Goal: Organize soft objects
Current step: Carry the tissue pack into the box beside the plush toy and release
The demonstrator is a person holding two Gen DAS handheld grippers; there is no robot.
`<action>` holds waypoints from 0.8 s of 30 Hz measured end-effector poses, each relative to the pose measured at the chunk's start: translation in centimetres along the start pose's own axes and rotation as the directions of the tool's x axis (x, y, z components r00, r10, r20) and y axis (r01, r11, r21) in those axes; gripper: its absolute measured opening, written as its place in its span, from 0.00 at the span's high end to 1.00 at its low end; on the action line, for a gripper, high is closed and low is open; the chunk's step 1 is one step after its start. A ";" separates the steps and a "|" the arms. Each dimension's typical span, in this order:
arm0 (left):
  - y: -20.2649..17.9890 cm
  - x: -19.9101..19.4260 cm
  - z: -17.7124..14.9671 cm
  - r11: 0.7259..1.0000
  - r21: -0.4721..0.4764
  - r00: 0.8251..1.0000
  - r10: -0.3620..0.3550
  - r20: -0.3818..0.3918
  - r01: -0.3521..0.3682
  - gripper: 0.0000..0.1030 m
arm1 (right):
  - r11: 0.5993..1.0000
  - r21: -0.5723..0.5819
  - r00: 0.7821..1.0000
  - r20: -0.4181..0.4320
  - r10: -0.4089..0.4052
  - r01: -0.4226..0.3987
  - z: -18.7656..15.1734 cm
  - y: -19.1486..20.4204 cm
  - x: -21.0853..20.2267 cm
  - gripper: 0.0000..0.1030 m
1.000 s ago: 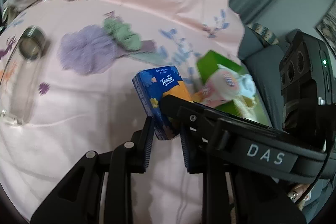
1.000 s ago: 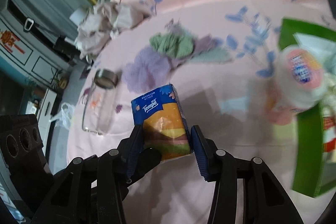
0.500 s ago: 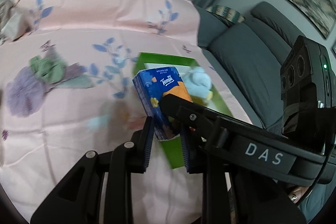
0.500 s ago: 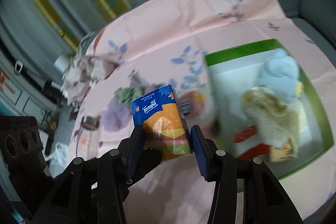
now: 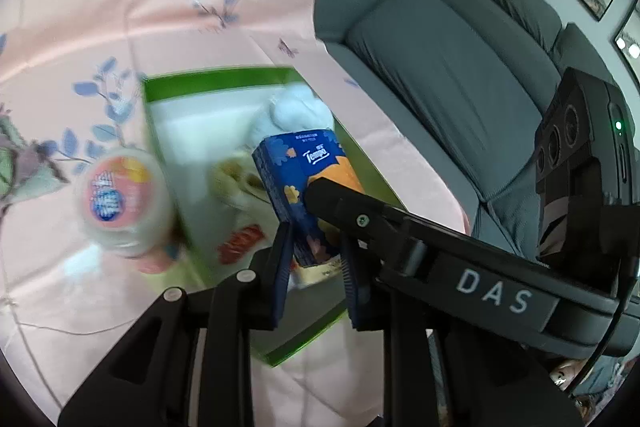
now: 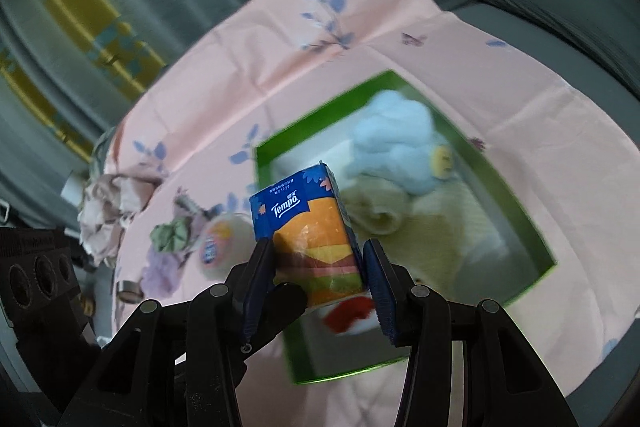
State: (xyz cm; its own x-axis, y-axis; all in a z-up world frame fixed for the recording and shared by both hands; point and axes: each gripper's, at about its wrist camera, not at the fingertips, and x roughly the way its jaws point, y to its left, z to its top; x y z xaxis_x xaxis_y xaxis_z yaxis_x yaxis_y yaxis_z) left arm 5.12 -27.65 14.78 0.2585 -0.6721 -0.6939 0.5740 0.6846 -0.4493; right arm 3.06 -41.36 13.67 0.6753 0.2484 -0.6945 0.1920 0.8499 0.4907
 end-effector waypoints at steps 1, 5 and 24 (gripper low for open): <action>-0.3 0.5 0.0 1.000 0.000 1.000 -0.007 -0.015 0.007 0.81 | 1.000 0.011 1.000 -0.007 -0.015 0.015 0.0 -0.6 0.1 0.52; -1.1 2.4 0.1 1.000 -0.008 0.998 -0.029 -0.051 0.029 0.81 | 0.996 0.075 0.998 -0.021 -0.055 0.056 0.2 -3.2 0.3 0.52; -1.8 7.9 0.5 0.997 -0.045 0.983 -0.066 -0.171 0.059 0.81 | 0.962 0.214 0.984 -0.074 -0.159 0.172 1.0 -8.4 1.8 0.56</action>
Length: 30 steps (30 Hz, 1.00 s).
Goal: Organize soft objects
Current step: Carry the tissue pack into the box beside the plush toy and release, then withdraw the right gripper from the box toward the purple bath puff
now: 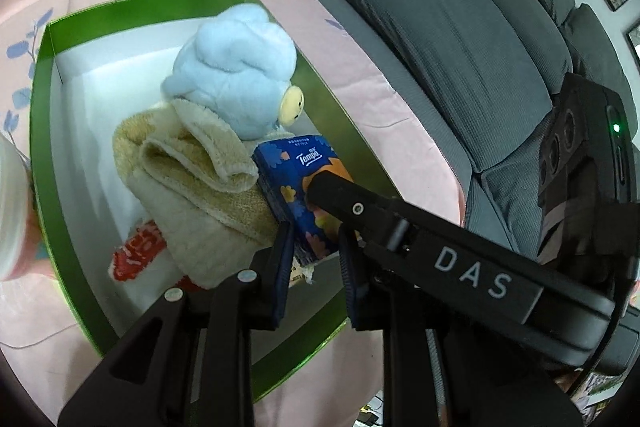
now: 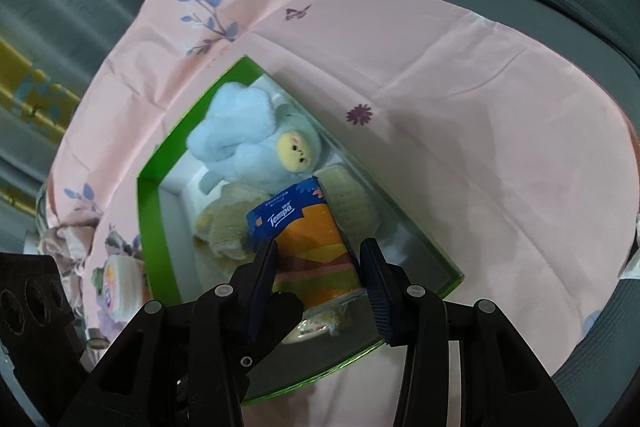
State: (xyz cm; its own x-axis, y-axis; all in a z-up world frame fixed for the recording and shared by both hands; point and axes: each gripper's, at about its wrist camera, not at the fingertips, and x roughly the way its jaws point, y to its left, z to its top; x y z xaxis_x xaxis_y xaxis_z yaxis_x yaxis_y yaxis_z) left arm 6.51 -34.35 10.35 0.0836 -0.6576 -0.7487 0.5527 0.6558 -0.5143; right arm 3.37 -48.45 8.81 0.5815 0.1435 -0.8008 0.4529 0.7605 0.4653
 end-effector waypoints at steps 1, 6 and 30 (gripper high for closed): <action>0.0 0.1 -0.2 1.000 0.003 1.000 0.001 -0.002 -0.001 0.81 | 1.000 0.002 1.000 -0.001 -0.007 0.007 0.0 -0.1 0.1 0.57; -0.2 0.0 -0.4 1.000 0.014 1.000 0.009 -0.002 -0.009 0.80 | 0.999 -0.006 0.999 0.008 -0.043 0.043 0.0 0.2 0.3 0.59; 6.2 -17.1 -6.8 0.989 -0.101 0.953 0.130 0.274 -0.106 0.11 | 0.960 -0.273 0.979 0.168 0.119 -0.070 -4.1 9.4 -5.3 0.18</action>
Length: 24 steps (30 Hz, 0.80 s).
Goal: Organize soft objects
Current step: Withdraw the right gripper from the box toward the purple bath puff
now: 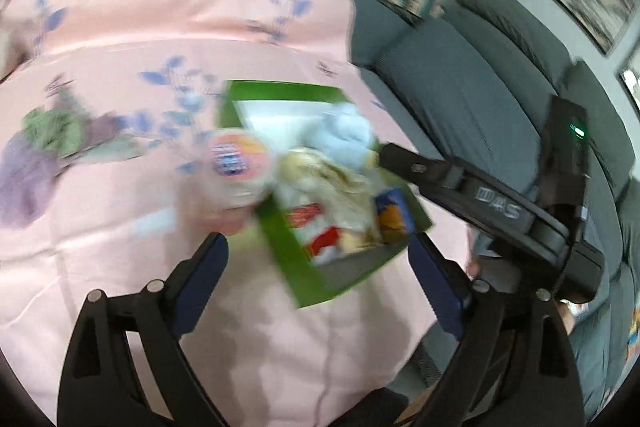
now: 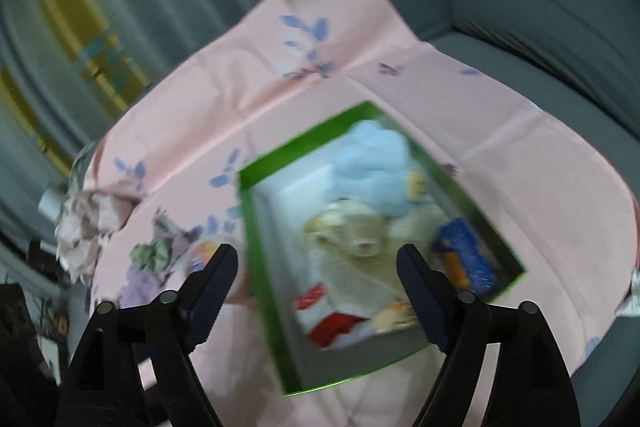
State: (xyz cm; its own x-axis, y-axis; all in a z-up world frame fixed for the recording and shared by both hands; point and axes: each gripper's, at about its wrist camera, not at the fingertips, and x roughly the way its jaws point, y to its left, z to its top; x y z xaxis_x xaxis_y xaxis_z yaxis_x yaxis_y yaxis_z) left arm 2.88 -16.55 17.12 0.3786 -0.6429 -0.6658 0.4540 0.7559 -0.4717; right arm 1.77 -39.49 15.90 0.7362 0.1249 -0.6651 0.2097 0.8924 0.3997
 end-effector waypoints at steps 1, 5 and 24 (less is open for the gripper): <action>1.3 -0.7 -0.3 0.999 -0.026 1.000 0.019 0.005 -0.019 0.11 | 1.000 -0.030 1.000 -0.001 0.006 -0.006 -0.2 1.1 0.0 0.18; 6.3 -3.2 -1.9 0.983 -0.130 0.990 0.137 0.036 -0.131 0.11 | 0.991 -0.125 0.999 -0.012 0.039 -0.041 -1.1 4.5 0.2 0.18; 19.6 -5.8 -7.6 0.818 -0.386 0.898 0.434 -0.070 -0.426 0.11 | 0.868 -0.231 0.879 -0.313 0.361 -0.439 -6.2 18.3 4.9 0.18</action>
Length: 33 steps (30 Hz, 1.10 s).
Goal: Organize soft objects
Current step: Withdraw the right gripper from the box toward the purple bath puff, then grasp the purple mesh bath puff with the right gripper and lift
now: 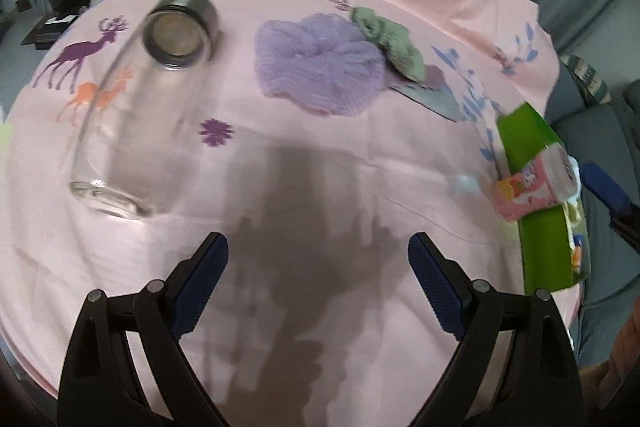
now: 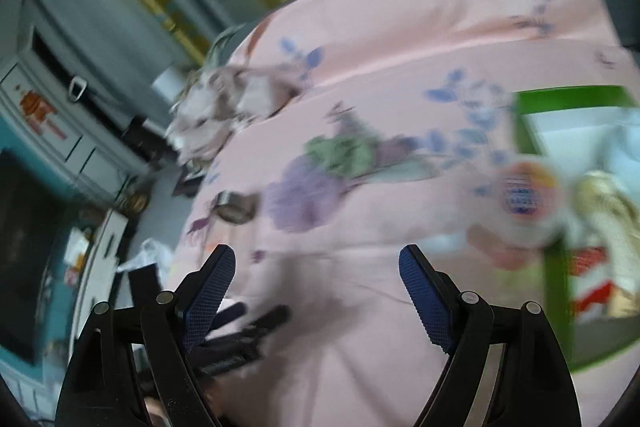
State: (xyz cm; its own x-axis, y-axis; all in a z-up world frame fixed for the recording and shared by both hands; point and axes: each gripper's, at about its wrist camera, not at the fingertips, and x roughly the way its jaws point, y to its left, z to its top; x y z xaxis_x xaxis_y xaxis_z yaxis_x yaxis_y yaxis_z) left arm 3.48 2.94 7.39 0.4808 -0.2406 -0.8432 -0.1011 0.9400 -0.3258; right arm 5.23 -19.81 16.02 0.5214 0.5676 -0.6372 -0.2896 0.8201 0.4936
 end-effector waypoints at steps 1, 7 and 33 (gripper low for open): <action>0.4 0.0 0.1 1.000 -0.011 1.000 0.008 0.000 -0.008 0.11 | 1.000 -0.011 1.000 -0.013 -0.017 0.017 0.5 0.8 1.1 0.18; 2.1 -0.7 1.0 0.998 -0.062 1.000 0.020 0.019 -0.019 0.11 | 0.996 -0.012 0.984 -0.156 -0.086 0.085 3.9 3.2 12.1 0.18; 3.8 0.2 1.5 0.990 -0.138 1.000 0.016 -0.027 -0.020 0.12 | 0.984 -0.107 0.944 -0.285 -0.165 0.140 0.1 -0.2 13.7 0.88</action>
State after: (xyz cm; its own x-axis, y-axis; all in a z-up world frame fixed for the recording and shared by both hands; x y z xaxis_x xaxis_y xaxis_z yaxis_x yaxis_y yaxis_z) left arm 4.53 6.83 6.64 0.4558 -0.2314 -0.8595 -0.2298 0.9023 -0.3648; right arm 12.46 -12.22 7.25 0.3111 0.4211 -0.8520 -0.2984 0.8944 0.3331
